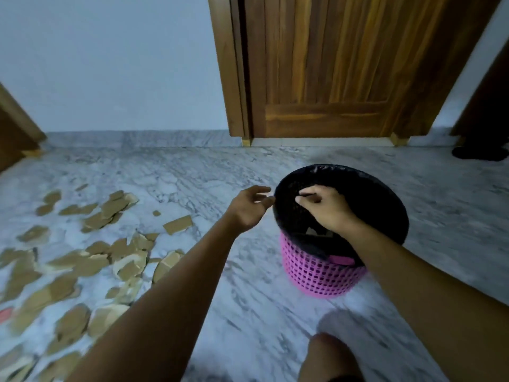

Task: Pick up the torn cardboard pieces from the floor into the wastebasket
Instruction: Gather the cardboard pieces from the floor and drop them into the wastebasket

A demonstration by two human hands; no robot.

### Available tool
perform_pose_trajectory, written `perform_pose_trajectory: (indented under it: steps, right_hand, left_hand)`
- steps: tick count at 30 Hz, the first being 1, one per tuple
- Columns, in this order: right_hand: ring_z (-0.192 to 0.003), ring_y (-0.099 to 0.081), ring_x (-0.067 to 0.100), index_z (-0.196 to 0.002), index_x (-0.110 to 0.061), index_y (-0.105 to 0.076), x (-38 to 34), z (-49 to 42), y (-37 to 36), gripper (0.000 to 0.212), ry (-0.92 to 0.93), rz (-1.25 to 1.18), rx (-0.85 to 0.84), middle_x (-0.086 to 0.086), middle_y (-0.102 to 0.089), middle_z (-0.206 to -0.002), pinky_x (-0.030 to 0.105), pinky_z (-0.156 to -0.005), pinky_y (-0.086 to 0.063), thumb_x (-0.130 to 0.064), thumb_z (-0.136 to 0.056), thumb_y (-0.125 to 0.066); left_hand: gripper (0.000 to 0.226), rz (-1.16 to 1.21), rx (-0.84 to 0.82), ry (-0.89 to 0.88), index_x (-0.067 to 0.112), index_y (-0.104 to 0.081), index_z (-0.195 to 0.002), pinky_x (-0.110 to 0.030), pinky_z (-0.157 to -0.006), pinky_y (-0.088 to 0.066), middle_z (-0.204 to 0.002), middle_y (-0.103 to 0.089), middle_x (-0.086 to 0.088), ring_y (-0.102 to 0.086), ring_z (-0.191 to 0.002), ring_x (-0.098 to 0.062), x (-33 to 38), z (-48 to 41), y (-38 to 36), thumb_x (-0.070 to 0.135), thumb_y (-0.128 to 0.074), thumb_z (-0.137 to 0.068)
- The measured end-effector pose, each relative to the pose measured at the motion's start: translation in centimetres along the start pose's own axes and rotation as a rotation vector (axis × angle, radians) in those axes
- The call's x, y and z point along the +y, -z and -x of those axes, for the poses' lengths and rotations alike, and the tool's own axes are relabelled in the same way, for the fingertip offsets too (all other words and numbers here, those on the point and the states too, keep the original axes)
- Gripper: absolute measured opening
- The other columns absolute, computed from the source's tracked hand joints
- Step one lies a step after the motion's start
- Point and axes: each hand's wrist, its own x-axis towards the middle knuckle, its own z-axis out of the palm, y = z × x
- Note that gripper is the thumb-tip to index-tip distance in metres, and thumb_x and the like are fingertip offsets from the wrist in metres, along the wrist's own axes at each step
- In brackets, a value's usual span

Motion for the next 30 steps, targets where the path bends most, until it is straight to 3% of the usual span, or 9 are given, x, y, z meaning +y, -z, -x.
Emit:
perform_pose_trajectory:
  steps: [3,6,9,12,14,16,18,25,30]
  right_hand:
    - [-0.097,-0.070,0.016,-0.107,-0.016,-0.075,-5.2,2.1,-5.8,0.017,0.101,0.034,-0.093,-0.001,-0.074,-0.104,0.026,-0.083,-0.053,-0.027,-0.095,-0.069]
    - [-0.093,-0.072,0.017,-0.095,-0.023,-0.076,-9.5,4.9,-12.6,0.008,0.197,0.076,-0.232,-0.004,-0.076,-0.097,0.033,-0.087,-0.056,-0.028,-0.092,-0.070]
    - [-0.094,-0.071,0.020,-0.094,-0.024,-0.076,-13.2,9.0,-20.4,0.011,0.255,0.119,-0.456,-0.008,-0.074,-0.100,0.035,-0.088,-0.056,-0.029,-0.095,-0.066]
    - [-0.100,-0.068,0.018,-0.101,-0.020,-0.077,-15.8,13.0,-28.0,0.017,0.281,0.166,-0.649,-0.003,-0.072,-0.110,0.038,-0.092,-0.055,-0.030,-0.098,-0.063]
    - [-0.107,-0.066,0.016,-0.099,-0.017,-0.078,-16.7,15.4,-32.5,0.016,0.306,0.164,-0.735,-0.002,-0.073,-0.114,0.037,-0.096,-0.053,-0.027,-0.097,-0.065]
    - [-0.113,-0.064,0.012,-0.098,-0.019,-0.077,-16.8,17.4,-36.0,0.012,0.305,0.149,-0.788,-0.002,-0.072,-0.118,0.033,-0.099,-0.052,-0.027,-0.095,-0.069]
    - [-0.118,-0.061,0.011,-0.105,-0.020,-0.076,-17.0,19.3,-39.8,0.016,0.282,0.173,-0.845,-0.002,-0.070,-0.123,0.030,-0.100,-0.050,-0.030,-0.093,-0.072]
    - [-0.121,-0.060,0.017,-0.118,-0.019,-0.070,-15.3,22.6,-47.7,0.032,0.220,0.357,-0.892,0.000,-0.068,-0.127,0.027,-0.097,-0.047,-0.035,-0.091,-0.072]
    - [-0.123,-0.058,0.022,-0.128,-0.026,-0.065,-13.7,23.1,-50.7,0.051,0.096,0.528,-0.873,0.000,-0.058,-0.139,0.032,-0.098,-0.048,-0.046,-0.083,-0.076]
  left_hand:
    - [0.034,-0.048,0.068,0.036,0.014,-0.065,-0.127,-0.009,-0.060,-0.042,-0.105,-0.070,-0.006,-0.067,-0.085,-0.016,-2.4,5.4,6.8,0.026,-0.065,-0.095]
    - [0.034,-0.103,0.157,0.100,0.017,-0.066,-0.126,-0.020,-0.072,-0.043,-0.118,-0.071,-0.008,-0.066,-0.108,-0.026,-6.5,11.3,13.7,0.030,-0.066,-0.094]
    - [0.037,-0.164,0.221,0.185,0.015,-0.064,-0.130,-0.018,-0.078,-0.041,-0.127,-0.067,-0.006,-0.063,-0.102,-0.015,-11.8,18.5,20.1,0.030,-0.063,-0.096]
    - [0.037,-0.187,0.299,0.302,0.014,-0.064,-0.129,-0.024,-0.084,-0.045,-0.127,-0.067,-0.007,-0.062,-0.103,-0.016,-18.3,25.0,25.3,0.030,-0.063,-0.096]
    - [0.036,-0.163,0.338,0.382,0.014,-0.064,-0.128,-0.025,-0.077,-0.046,-0.124,-0.068,-0.010,-0.063,-0.091,-0.016,-22.3,28.8,27.6,0.030,-0.063,-0.096]
    - [0.036,-0.160,0.356,0.418,0.014,-0.064,-0.127,-0.023,-0.073,-0.044,-0.121,-0.069,-0.008,-0.062,-0.088,-0.015,-25.4,31.4,28.8,0.030,-0.063,-0.096]
    - [0.035,-0.149,0.355,0.473,0.014,-0.064,-0.127,-0.022,-0.081,-0.042,-0.119,-0.068,-0.003,-0.062,-0.100,-0.016,-29.0,34.0,29.8,0.030,-0.062,-0.097]
    - [0.039,-0.066,0.242,0.575,0.017,-0.065,-0.124,-0.040,-0.099,-0.051,-0.118,-0.070,-0.005,-0.064,-0.110,-0.023,-38.9,38.1,29.8,0.034,-0.070,-0.089]
    - [0.043,-0.063,0.068,0.625,0.013,-0.062,-0.126,-0.023,-0.085,-0.051,-0.114,-0.064,-0.001,-0.062,-0.108,-0.019,-42.6,38.4,28.1,0.019,-0.075,-0.086]
